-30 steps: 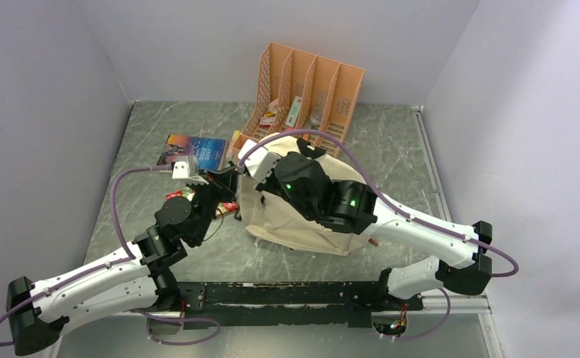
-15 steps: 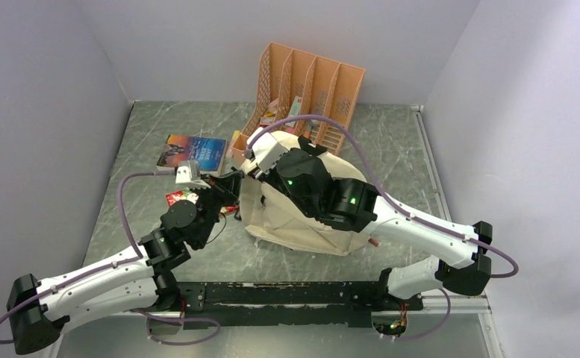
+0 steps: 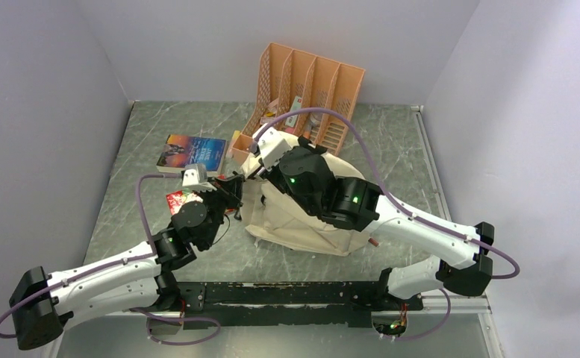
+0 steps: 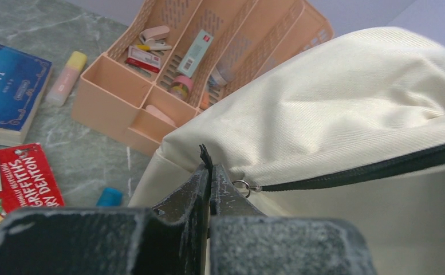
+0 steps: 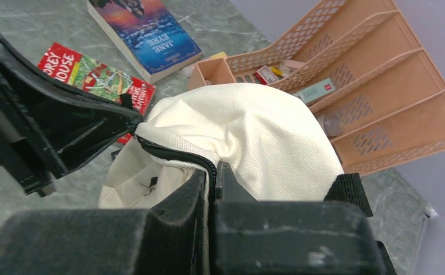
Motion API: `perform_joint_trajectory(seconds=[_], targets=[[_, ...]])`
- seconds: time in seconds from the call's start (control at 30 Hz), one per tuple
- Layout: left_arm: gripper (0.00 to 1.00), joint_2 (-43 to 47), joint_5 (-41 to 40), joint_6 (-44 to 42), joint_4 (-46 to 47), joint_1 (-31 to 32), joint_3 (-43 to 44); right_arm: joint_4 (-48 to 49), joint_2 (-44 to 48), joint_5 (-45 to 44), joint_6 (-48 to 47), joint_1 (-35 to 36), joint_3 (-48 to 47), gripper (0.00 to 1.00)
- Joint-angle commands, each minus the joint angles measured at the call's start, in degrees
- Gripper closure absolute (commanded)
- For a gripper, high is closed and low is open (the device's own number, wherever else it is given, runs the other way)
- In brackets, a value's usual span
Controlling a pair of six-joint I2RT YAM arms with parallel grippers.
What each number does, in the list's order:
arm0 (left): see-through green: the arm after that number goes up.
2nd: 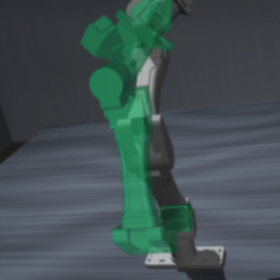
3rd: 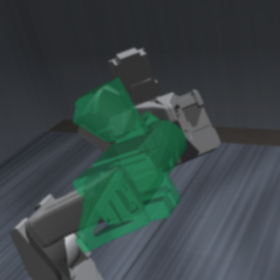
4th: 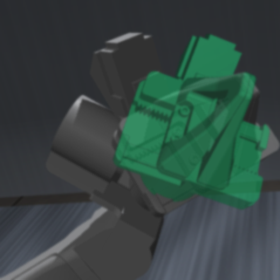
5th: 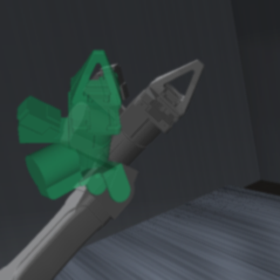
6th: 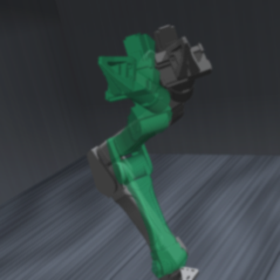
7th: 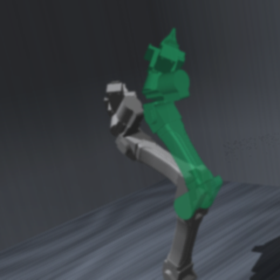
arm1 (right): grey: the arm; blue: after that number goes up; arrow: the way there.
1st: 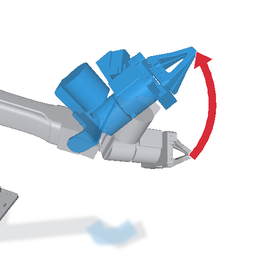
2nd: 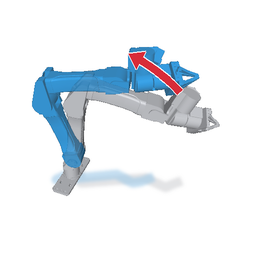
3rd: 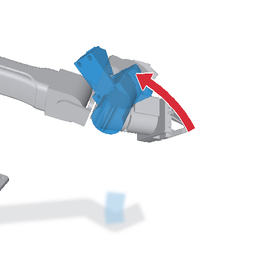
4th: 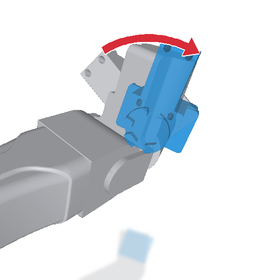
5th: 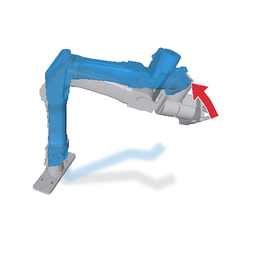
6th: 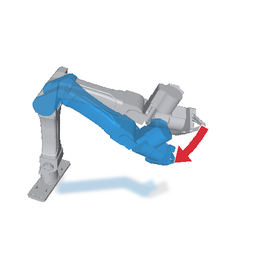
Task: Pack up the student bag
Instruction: Unzip the student bag at the center of the board.
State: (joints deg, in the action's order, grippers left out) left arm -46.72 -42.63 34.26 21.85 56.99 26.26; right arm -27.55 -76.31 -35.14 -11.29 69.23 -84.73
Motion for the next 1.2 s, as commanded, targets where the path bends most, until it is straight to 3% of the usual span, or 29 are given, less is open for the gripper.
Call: perform_joint_trajectory(seconds=[0.0, 0.57, 0.7, 0.9, 1.17], targets=[[0.95, -3.8, -7.5, -4.6, -6.8, -0.8, -3.1, 9.7, 6.4, 1.3, 2.6, -1.0, -4.0, 1.0], [0.95, -12.4, -9.1, -6.2, -2.7, -0.7, -2.3, 10.0, 8.8, 9.3, 7.3, -1.1, -6.2, 1.0], [0.83, -9.6, -7.1, -5.4, -9.7, -0.8, 0.6, 9.8, 8.6, 3.5, 6.4, -1.0, -4.6, 1.0], [0.46, -0.1, -5.8, -4.6, -20.9, -0.8, 6.1, 11.1, 7.2, -6.8, 3.6, -1.0, -5.1, 1.0], [0.27, 10.4, -5.3, -5.9, -34.5, -0.8, 15.6, 14.8, 4.6, -9.5, 4.6, -1.0, -15.1, 1.0]])
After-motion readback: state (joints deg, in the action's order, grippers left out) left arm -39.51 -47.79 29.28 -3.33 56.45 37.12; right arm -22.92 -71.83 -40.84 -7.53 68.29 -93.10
